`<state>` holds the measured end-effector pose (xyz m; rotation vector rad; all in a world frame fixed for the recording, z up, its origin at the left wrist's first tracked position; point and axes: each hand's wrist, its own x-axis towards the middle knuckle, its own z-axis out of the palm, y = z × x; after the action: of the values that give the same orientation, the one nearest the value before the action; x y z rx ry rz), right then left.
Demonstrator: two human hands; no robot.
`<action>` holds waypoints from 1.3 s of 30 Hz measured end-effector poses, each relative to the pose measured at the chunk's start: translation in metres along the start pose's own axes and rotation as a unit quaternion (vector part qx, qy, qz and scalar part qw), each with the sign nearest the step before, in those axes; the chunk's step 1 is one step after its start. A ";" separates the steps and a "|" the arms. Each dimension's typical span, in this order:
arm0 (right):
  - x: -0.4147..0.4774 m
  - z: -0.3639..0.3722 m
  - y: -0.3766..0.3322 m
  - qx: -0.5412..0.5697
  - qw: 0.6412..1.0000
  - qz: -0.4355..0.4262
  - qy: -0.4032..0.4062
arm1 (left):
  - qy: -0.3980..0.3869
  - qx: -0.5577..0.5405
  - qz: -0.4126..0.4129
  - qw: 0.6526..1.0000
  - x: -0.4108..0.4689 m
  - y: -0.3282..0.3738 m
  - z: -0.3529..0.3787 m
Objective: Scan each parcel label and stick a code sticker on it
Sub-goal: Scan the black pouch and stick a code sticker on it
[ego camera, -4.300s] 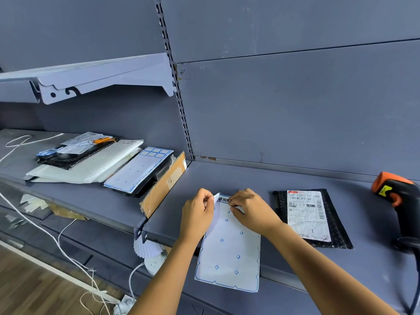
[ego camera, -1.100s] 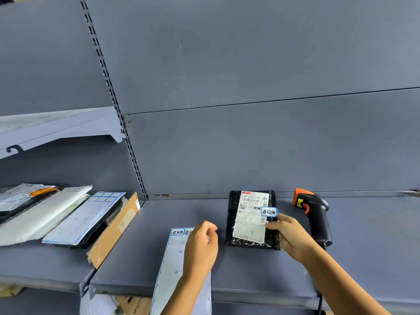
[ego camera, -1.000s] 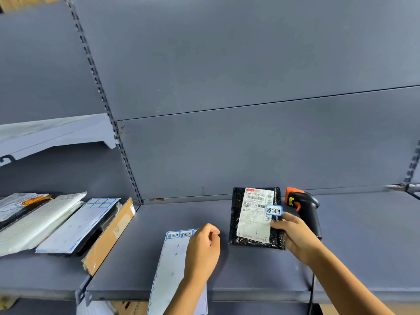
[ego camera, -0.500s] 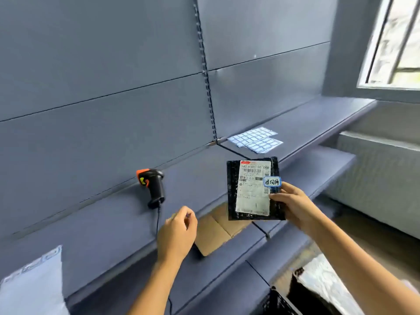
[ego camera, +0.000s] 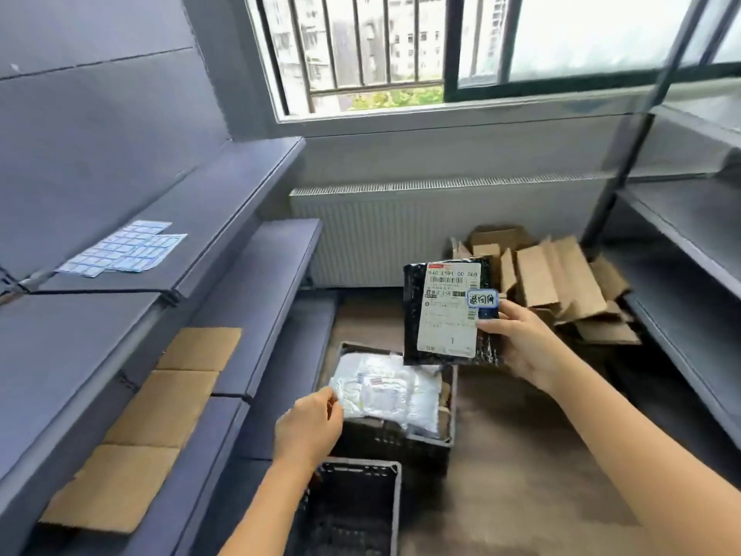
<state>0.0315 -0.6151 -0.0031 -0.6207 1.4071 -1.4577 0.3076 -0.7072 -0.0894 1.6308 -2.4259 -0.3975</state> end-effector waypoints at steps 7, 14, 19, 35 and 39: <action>0.006 -0.066 0.010 0.019 0.999 0.024 0.042 | -0.078 0.011 0.042 0.996 0.007 0.063 0.040; 0.086 -0.114 -0.004 0.008 0.999 0.036 -0.027 | -0.058 0.031 -0.006 0.998 0.081 0.129 0.072; 0.160 -0.155 -0.030 -0.014 0.995 0.065 -0.072 | -0.044 0.023 -0.065 0.997 0.128 0.174 0.086; 0.370 -0.119 -0.047 -0.050 0.976 0.131 -0.165 | -0.020 -0.105 -0.246 0.963 0.272 0.179 0.112; 0.411 -0.102 -0.053 -0.066 0.971 0.127 -0.192 | 0.005 -0.165 -0.281 0.945 0.304 0.173 0.099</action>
<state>-0.2331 -0.9404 -0.0799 -0.7318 1.2306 -0.9856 0.0116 -0.9160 -0.1243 2.1143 -1.7155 -0.8229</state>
